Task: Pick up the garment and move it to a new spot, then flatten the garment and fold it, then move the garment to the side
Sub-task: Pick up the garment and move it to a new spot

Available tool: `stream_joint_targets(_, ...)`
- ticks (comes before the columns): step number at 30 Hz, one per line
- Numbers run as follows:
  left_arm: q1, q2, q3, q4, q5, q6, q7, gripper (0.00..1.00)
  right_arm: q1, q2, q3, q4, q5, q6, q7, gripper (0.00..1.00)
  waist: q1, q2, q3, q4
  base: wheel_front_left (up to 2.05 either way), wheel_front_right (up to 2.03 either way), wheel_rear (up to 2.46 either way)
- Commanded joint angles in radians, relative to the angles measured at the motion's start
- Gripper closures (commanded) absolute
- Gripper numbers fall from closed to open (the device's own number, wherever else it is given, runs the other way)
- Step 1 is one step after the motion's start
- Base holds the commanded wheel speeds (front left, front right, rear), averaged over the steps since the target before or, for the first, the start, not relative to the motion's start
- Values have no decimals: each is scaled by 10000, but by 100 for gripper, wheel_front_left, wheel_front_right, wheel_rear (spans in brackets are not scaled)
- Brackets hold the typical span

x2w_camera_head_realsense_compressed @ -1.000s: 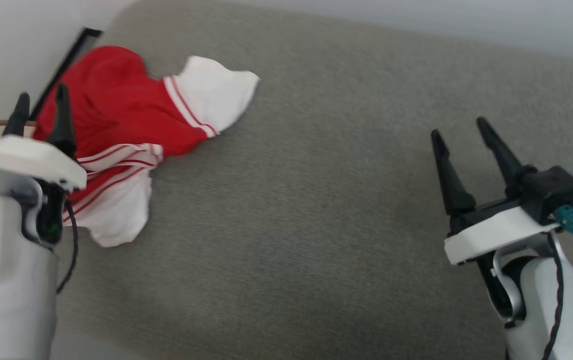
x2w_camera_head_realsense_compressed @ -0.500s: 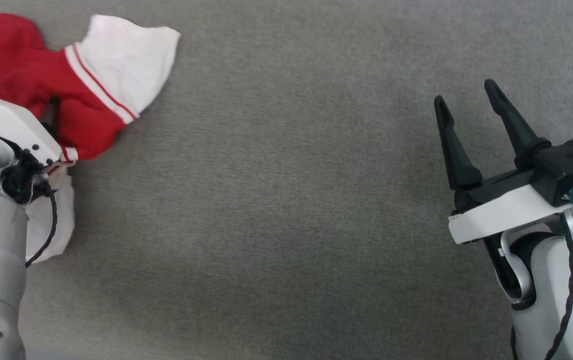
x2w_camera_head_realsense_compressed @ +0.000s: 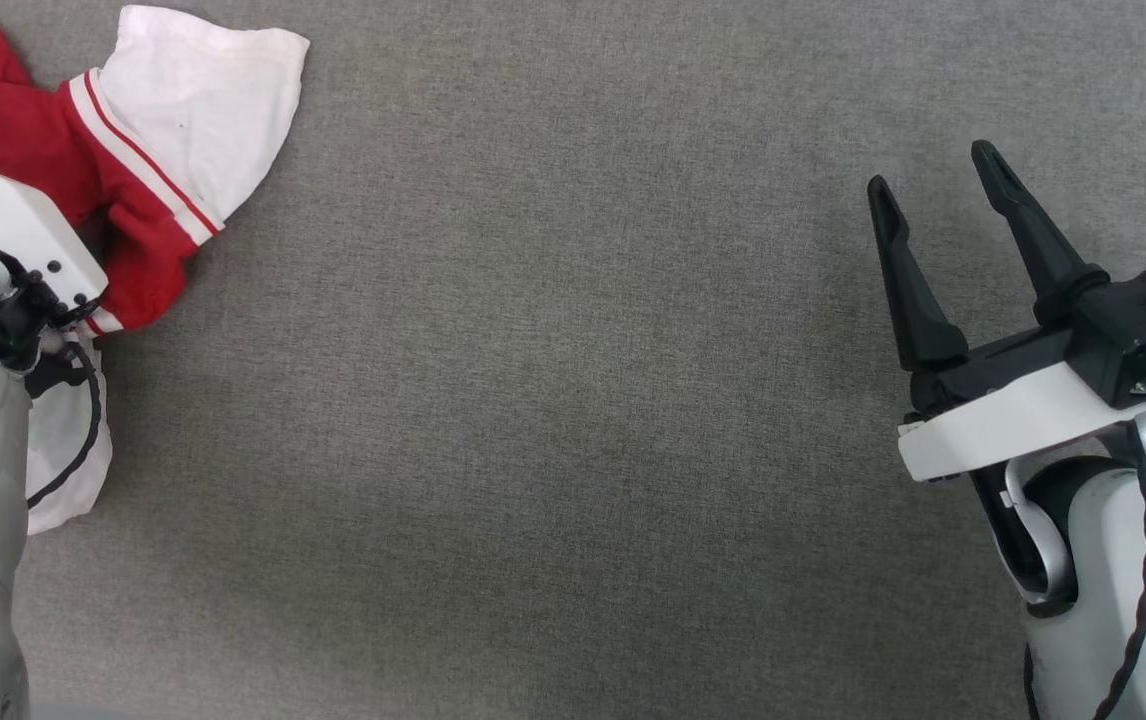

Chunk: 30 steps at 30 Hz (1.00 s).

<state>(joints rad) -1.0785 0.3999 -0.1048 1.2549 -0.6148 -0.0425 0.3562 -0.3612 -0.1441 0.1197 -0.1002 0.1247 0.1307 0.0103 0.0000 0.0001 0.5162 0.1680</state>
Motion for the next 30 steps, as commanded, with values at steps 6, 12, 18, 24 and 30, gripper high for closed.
stream_joint_targets(6, 65, 285, -241, 200, 190, -330, -679, 100, -141, 29, -54, 235, 40, 2, -137, 0, 0, -1, -402, 54, 0, 0, 0)
stream_joint_targets(12, -420, 800, -548, -210, 424, -724, -1643, 100, 27, 201, -190, 555, 191, 2, -385, 0, 0, -1, -1060, 141, 0, 0, 0)
stream_joint_targets(18, -659, 1102, -899, -582, 601, -839, -2161, 100, 215, 340, -251, 787, 241, 2, -531, 0, 0, -1, -1680, 244, 0, 0, 0)
stream_joint_targets(24, -681, 1368, -1565, -1378, 975, -870, -2775, 100, 476, 514, -393, 987, 300, 2, -685, 0, 0, -1, -2405, 389, 0, 0, 0)
stream_joint_targets(30, -370, 1755, -2267, -2805, 784, -874, -2688, 100, 689, 635, -521, 1053, 366, 2, -825, 0, 0, -1, -2964, 436, 0, 0, 0)
